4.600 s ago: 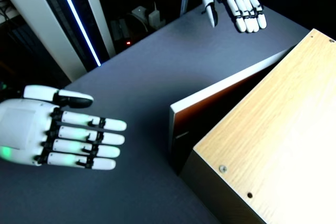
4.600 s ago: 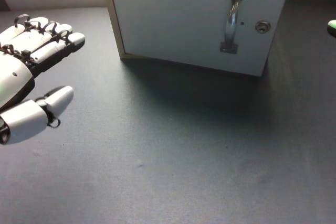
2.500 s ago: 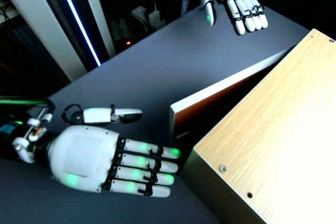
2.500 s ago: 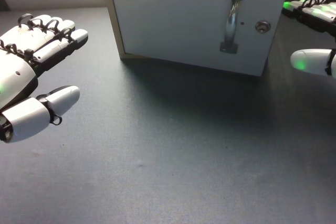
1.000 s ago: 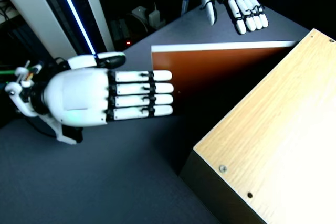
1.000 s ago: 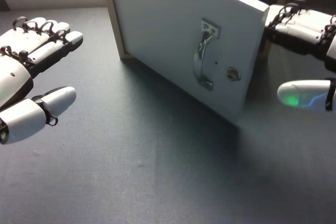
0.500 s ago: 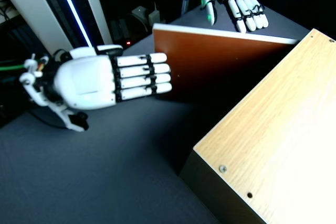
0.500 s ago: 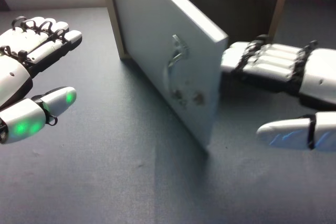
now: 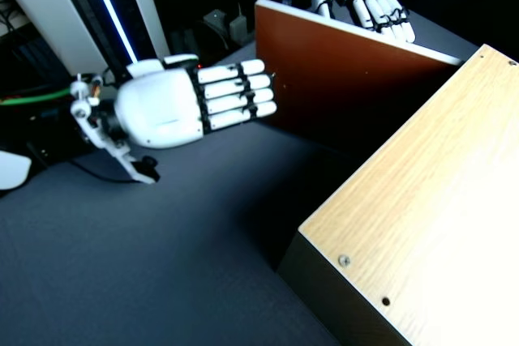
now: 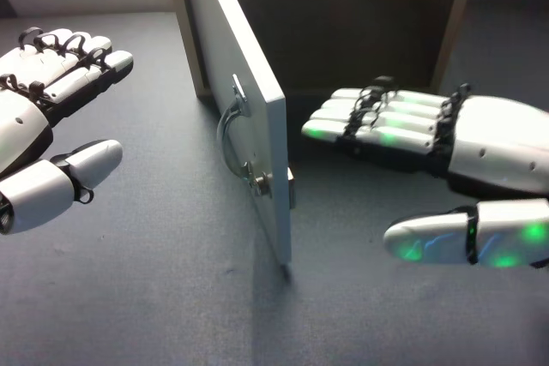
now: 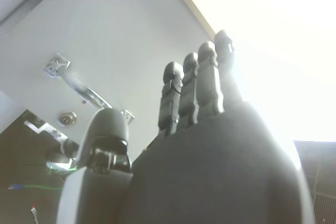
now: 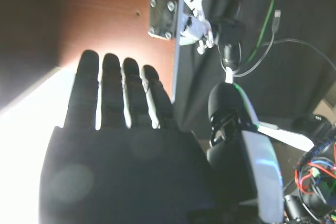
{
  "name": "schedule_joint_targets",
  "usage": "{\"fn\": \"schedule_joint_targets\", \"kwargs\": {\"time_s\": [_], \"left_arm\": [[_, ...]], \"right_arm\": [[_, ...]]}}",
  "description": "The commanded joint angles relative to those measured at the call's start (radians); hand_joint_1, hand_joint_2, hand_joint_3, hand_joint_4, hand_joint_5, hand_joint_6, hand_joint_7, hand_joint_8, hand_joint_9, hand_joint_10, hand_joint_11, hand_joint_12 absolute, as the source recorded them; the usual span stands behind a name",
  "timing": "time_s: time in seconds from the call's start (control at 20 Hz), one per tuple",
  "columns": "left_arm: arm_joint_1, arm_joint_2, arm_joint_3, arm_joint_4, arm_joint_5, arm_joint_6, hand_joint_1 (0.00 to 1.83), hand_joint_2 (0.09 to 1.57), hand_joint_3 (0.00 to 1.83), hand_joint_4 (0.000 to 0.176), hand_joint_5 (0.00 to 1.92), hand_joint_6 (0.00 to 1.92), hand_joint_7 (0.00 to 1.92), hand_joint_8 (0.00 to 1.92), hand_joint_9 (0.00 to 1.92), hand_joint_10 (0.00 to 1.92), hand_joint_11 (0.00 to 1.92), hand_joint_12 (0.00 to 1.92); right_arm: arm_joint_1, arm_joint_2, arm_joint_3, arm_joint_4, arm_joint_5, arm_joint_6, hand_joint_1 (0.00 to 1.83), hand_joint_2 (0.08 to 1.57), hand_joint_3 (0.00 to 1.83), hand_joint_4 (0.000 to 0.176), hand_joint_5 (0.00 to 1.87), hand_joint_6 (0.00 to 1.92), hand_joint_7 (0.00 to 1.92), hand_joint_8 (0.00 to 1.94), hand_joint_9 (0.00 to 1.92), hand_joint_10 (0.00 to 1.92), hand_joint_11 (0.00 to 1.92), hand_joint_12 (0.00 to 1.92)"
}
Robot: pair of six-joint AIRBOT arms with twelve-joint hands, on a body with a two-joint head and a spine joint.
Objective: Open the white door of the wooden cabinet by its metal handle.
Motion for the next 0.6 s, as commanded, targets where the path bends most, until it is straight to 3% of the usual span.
{"fn": "schedule_joint_targets", "kwargs": {"time_s": [0.0, 0.05, 0.1, 0.15, 0.2, 0.25, 0.3, 0.4, 0.5, 0.55], "left_arm": [[-0.008, 0.001, 0.002, -0.006, -0.125, -0.001, 0.0, 1.52, 0.03, 0.0, 0.08, 0.0, 0.02, 0.0, 0.0, 0.0, 0.02, 0.06], [-0.008, 0.001, 0.003, -0.008, -0.126, -0.001, 0.0, 1.56, 0.08, 0.0, 0.07, 0.0, 0.02, 0.0, 0.0, 0.0, 0.02, 0.07], [-0.007, 0.0, 0.004, -0.011, -0.127, -0.001, 0.0, 1.57, 0.26, 0.0, 0.09, 0.0, 0.02, 0.0, 0.0, 0.0, 0.0, 0.09], [-0.007, 0.0, 0.006, -0.012, -0.127, -0.001, 0.46, 1.57, 0.41, 0.0, 0.04, 0.0, 0.0, 0.0, 0.0, 0.0, 0.01, 0.02], [-0.007, 0.0, 0.006, -0.012, -0.125, -0.001, 0.72, 1.57, 0.42, 0.0, 0.04, 0.0, 0.0, 0.0, 0.0, 0.0, 0.0, 0.0], [-0.007, 0.0, 0.007, -0.012, -0.122, -0.001, 0.14, 1.57, 0.26, 0.0, 0.02, 0.02, 0.0, 0.0, 0.0, 0.0, 0.0, 0.0], [-0.007, 0.0, 0.008, -0.012, -0.12, -0.001, 0.03, 1.57, 0.28, 0.0, 0.05, 0.02, 0.0, 0.0, 0.0, 0.0, 0.01, 0.01], [-0.007, -0.001, 0.01, -0.012, -0.119, -0.001, 0.0, 1.57, 0.41, 0.0, 0.11, 0.01, 0.06, 0.0, 0.03, 0.0, 0.09, 0.06], [-0.008, -0.003, 0.014, -0.015, -0.116, -0.001, 0.0, 1.57, 0.21, 0.0, 0.12, 0.0, 0.05, 0.0, 0.04, 0.0, 0.06, 0.06], [-0.008, -0.004, 0.017, -0.017, -0.114, -0.001, 0.0, 1.57, 0.19, 0.0, 0.11, 0.0, 0.04, 0.0, 0.04, 0.0, 0.07, 0.06]], "right_arm": [[0.017, -0.006, 0.003, 0.04, 0.116, 0.007, 0.0, 1.38, 0.01, 0.0, 0.01, 0.0, 0.0, 0.0, 0.0, 0.0, 0.0, 0.0], [0.021, -0.014, 0.006, 0.039, 0.116, 0.007, 0.0, 1.38, 0.01, 0.0, 0.02, 0.01, 0.0, 0.0, 0.0, 0.0, 0.0, 0.0], [0.027, -0.023, 0.009, 0.039, 0.116, 0.007, 0.0, 1.39, 0.01, 0.0, 0.03, 0.01, 0.0, 0.0, 0.0, 0.0, 0.0, 0.0], [0.036, -0.034, 0.013, 0.034, 0.116, 0.007, 0.0, 1.4, 0.01, 0.0, 0.03, 0.01, 0.0, 0.0, 0.0, 0.0, 0.0, 0.0], [0.042, -0.041, 0.015, 0.029, 0.116, 0.007, 0.0, 1.4, 0.01, 0.0, 0.04, 0.01, 0.0, 0.0, 0.0, 0.0, 0.0, 0.0], [0.05, -0.051, 0.019, 0.022, 0.115, 0.007, 0.0, 1.4, 0.01, 0.0, 0.04, 0.01, 0.0, 0.0, 0.0, 0.0, 0.0, 0.0], [0.059, -0.062, 0.023, 0.013, 0.114, 0.007, 0.0, 1.39, 0.01, 0.0, 0.02, 0.0, 0.0, 0.0, 0.0, 0.0, 0.0, 0.0], [0.074, -0.078, 0.027, -0.003, 0.109, 0.014, 0.0, 1.41, 0.01, 0.0, 0.0, 0.0, 0.0, 0.0, 0.0, 0.0, 0.0, 0.0], [0.08, -0.096, 0.03, -0.011, 0.109, 0.018, 0.25, 1.32, 0.0, 0.0, 0.0, 0.0, 0.01, 0.0, 0.0, 0.0, 0.0, 0.0], [0.083, -0.107, 0.033, -0.016, 0.109, 0.018, 0.27, 1.31, 0.0, 0.0, 0.0, 0.0, 0.01, 0.0, 0.0, 0.0, 0.0, 0.0]]}}
